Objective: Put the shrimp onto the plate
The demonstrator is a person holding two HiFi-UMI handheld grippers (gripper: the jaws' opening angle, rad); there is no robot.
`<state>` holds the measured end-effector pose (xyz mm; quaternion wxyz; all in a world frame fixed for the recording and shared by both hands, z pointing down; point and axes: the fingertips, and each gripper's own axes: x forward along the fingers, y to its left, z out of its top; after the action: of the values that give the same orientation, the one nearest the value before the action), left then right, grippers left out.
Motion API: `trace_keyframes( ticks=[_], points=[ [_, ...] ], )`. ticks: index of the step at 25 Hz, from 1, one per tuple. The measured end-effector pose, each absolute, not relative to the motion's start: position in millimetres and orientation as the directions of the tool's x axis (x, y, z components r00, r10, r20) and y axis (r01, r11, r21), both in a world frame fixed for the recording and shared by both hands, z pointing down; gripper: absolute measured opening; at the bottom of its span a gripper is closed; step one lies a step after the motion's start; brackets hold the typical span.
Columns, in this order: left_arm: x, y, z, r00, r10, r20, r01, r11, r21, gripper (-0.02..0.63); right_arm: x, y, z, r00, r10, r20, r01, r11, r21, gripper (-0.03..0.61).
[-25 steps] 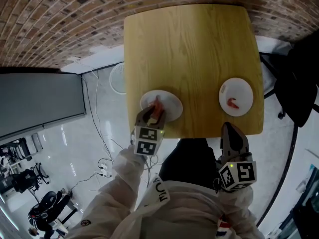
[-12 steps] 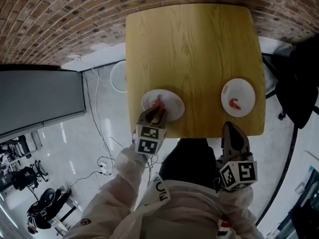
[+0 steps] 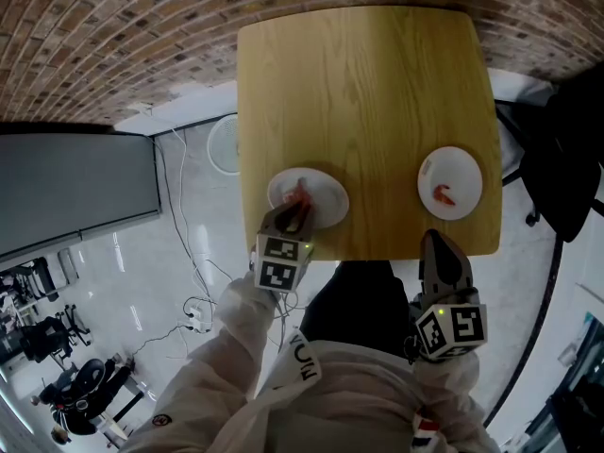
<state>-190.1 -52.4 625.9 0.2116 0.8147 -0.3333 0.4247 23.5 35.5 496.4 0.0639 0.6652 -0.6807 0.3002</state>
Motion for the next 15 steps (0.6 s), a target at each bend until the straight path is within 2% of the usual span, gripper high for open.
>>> trace_keyframes(
  ticks=[15],
  points=[
    [-196,-49,621,0.451,-0.354,0.820,-0.709,-0.699,0.088,0.069,10,45,490,-0.079,-0.870,0.487,-0.948,-0.086,-0.307,0.023]
  ],
)
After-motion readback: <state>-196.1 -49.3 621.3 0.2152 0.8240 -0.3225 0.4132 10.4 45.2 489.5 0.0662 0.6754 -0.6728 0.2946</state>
